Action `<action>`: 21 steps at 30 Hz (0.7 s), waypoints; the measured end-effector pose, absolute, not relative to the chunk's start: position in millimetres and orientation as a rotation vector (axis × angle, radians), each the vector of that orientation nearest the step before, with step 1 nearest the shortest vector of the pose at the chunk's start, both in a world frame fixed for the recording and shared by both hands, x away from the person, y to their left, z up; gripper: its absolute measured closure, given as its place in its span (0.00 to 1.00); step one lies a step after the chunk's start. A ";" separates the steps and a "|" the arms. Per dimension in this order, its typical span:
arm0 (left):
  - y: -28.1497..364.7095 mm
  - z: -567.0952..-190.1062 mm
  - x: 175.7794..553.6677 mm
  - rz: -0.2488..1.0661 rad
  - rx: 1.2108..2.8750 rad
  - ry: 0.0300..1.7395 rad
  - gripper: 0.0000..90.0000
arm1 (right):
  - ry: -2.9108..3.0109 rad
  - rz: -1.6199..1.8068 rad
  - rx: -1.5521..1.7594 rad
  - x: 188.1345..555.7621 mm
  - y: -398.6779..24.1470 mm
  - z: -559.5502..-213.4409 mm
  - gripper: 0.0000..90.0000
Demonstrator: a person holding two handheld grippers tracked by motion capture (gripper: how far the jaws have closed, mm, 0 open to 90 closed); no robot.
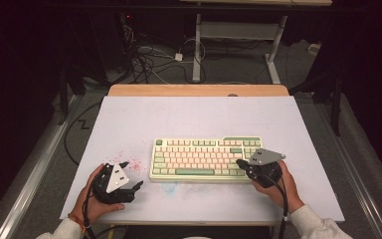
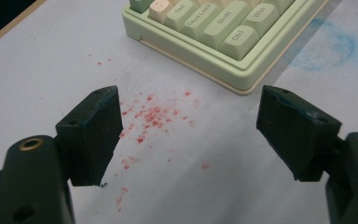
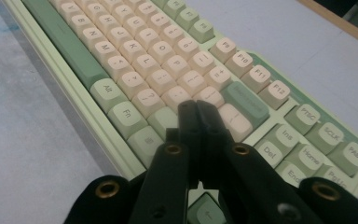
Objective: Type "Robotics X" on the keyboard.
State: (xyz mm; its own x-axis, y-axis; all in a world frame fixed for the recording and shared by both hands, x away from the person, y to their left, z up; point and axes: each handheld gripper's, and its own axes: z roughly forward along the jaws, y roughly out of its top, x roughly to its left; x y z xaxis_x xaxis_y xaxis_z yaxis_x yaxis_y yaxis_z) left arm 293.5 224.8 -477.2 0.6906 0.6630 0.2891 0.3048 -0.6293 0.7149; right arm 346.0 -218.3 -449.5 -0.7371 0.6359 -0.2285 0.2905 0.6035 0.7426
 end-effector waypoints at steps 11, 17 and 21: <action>225.5 -476.8 293.6 0.689 2.258 0.741 0.41 | 2.375 0.931 0.737 351.6 -218.6 -460.7 1.00; 231.6 -475.0 300.8 0.567 2.254 0.815 0.76 | 2.376 0.936 0.751 351.5 -219.2 -463.0 1.00; 232.8 -471.2 301.0 0.553 2.240 0.818 0.95 | 2.372 0.941 0.747 351.3 -219.8 -463.6 1.00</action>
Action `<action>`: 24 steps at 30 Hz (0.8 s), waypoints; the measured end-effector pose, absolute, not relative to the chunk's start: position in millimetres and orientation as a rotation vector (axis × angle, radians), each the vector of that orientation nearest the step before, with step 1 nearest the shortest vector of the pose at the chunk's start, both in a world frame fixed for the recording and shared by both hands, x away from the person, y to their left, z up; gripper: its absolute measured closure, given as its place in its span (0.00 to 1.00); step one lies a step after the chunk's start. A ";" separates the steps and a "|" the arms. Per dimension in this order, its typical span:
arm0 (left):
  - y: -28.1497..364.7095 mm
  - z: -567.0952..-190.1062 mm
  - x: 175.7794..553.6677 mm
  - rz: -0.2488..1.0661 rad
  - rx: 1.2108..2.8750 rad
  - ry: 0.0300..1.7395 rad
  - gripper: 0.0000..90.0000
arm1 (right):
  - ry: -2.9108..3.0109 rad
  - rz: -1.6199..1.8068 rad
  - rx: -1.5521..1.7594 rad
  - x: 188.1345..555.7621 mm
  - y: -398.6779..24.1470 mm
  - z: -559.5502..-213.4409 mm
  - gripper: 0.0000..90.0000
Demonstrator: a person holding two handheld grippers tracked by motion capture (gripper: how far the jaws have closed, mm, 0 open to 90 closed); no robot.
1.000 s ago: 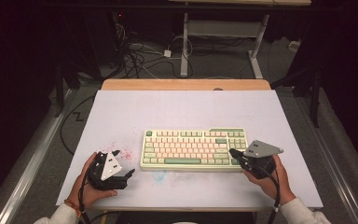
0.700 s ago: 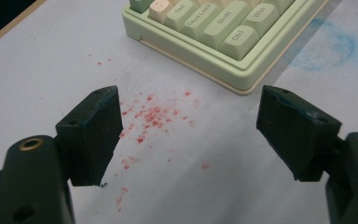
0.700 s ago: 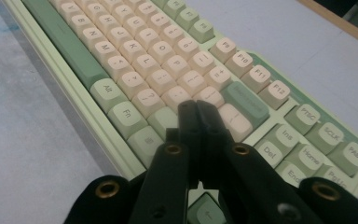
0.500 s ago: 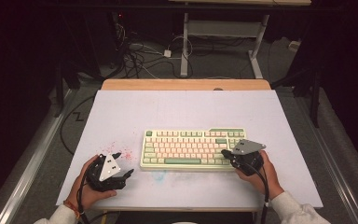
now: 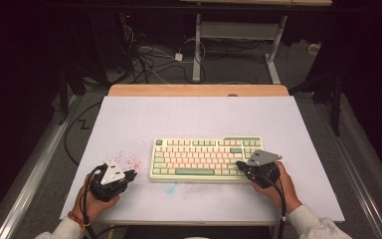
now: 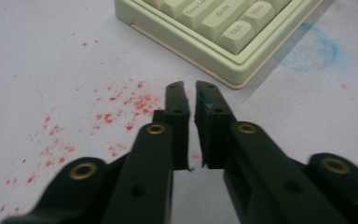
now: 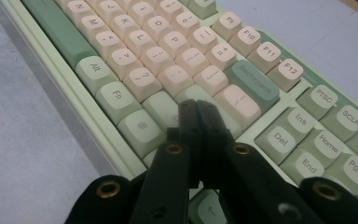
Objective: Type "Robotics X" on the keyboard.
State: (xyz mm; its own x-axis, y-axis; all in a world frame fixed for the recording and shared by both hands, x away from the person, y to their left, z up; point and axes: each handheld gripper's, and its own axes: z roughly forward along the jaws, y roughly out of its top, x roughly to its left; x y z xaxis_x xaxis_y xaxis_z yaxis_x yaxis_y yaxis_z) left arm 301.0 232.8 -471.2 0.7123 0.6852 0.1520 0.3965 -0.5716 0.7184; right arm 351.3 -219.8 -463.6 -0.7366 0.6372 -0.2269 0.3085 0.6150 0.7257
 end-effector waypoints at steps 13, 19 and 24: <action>215.1 -464.4 311.0 0.536 2.266 0.781 0.97 | 2.359 0.950 0.759 350.3 -219.4 -465.1 1.00; 199.8 -460.8 317.9 0.523 2.289 0.737 0.97 | 2.359 0.952 0.762 349.9 -219.4 -465.3 1.00; 186.7 -458.0 325.8 0.516 2.299 0.710 0.97 | 2.357 0.951 0.759 349.8 -219.3 -465.4 1.00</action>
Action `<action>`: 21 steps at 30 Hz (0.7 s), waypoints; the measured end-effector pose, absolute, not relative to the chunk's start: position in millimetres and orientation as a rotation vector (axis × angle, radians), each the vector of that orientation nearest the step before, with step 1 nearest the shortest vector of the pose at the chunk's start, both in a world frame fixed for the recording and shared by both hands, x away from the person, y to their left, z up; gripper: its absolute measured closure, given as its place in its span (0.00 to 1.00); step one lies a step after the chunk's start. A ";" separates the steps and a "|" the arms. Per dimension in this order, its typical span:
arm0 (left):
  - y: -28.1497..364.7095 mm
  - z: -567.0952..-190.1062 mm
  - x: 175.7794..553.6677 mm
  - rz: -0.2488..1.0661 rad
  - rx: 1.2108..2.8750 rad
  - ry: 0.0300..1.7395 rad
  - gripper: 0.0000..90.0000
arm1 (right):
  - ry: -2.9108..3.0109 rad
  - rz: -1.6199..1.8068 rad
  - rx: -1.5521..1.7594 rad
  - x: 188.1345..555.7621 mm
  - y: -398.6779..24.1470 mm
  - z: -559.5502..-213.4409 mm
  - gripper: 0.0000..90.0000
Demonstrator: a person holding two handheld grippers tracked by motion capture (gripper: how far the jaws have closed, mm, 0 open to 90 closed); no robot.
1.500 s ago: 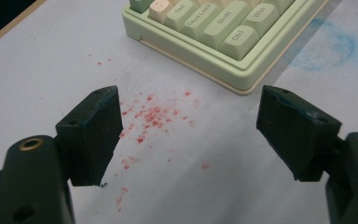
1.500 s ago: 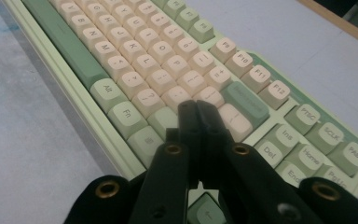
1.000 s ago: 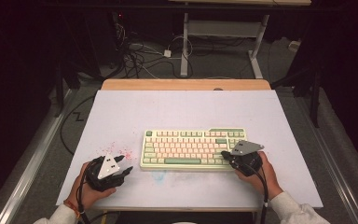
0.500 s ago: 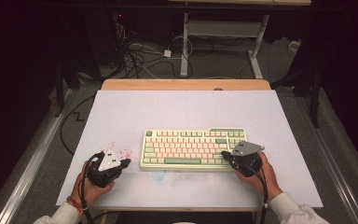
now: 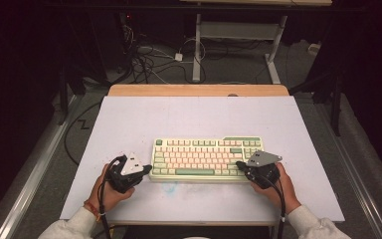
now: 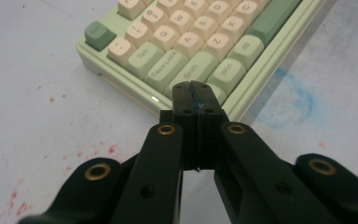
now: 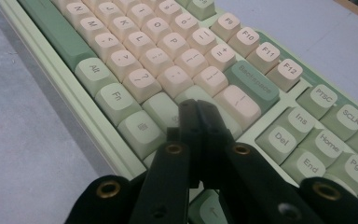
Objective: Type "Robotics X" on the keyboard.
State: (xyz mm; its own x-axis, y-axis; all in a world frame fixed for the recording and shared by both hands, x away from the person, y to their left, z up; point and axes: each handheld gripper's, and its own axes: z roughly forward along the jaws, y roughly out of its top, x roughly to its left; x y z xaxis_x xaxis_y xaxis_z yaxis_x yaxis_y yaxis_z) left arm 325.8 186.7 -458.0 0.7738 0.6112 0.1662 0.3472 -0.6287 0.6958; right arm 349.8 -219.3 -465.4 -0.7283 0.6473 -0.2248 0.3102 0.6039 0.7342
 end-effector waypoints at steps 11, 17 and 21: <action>163.1 -451.9 338.5 0.505 2.300 0.668 0.97 | 2.351 0.945 0.751 349.2 -219.1 -465.6 1.00; 152.2 -448.8 343.1 0.514 2.319 0.636 0.97 | 2.349 0.941 0.752 348.9 -218.5 -465.7 1.00; 141.7 -447.8 349.1 0.513 2.328 0.619 0.97 | 2.351 0.941 0.750 348.9 -218.7 -465.7 1.00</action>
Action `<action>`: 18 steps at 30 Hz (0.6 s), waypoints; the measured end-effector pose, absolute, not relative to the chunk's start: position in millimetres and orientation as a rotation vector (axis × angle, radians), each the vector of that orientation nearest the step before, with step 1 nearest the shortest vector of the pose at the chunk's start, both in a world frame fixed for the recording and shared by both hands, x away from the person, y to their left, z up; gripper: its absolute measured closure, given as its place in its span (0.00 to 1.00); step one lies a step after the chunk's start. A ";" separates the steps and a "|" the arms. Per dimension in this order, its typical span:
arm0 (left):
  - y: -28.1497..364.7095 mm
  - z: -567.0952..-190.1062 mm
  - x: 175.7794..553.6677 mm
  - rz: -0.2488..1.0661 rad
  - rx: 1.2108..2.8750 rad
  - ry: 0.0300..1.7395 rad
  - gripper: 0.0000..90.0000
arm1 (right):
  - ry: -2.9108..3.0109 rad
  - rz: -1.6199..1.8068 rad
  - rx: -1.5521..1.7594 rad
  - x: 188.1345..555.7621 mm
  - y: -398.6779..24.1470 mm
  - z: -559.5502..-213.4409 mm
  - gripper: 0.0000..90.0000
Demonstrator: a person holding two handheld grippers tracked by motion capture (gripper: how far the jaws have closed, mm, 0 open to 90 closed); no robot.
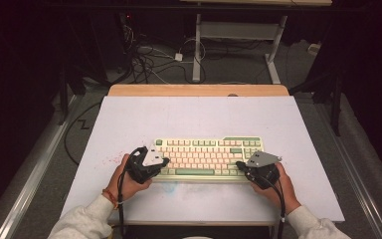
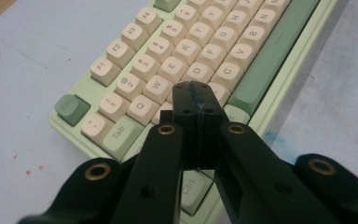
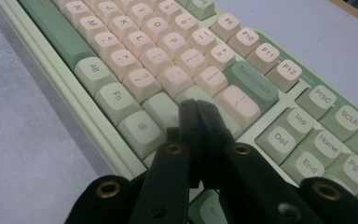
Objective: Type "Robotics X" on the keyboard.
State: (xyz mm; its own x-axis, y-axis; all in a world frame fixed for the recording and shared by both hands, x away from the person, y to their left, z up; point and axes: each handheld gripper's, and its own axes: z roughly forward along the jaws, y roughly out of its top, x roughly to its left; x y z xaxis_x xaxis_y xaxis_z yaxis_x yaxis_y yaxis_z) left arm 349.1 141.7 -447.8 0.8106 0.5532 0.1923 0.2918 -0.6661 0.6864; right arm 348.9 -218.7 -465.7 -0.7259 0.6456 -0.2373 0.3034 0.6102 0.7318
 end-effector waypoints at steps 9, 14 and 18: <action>120.8 -444.7 364.9 0.498 2.351 0.590 0.97 | 2.350 0.940 0.746 348.8 -218.6 -465.7 1.00; 107.7 -444.9 373.7 0.491 2.376 0.580 0.97 | 2.349 0.940 0.746 348.6 -218.5 -465.8 1.00; 97.5 -447.1 380.4 0.495 2.402 0.577 0.97 | 2.348 0.939 0.744 348.6 -218.3 -465.9 1.00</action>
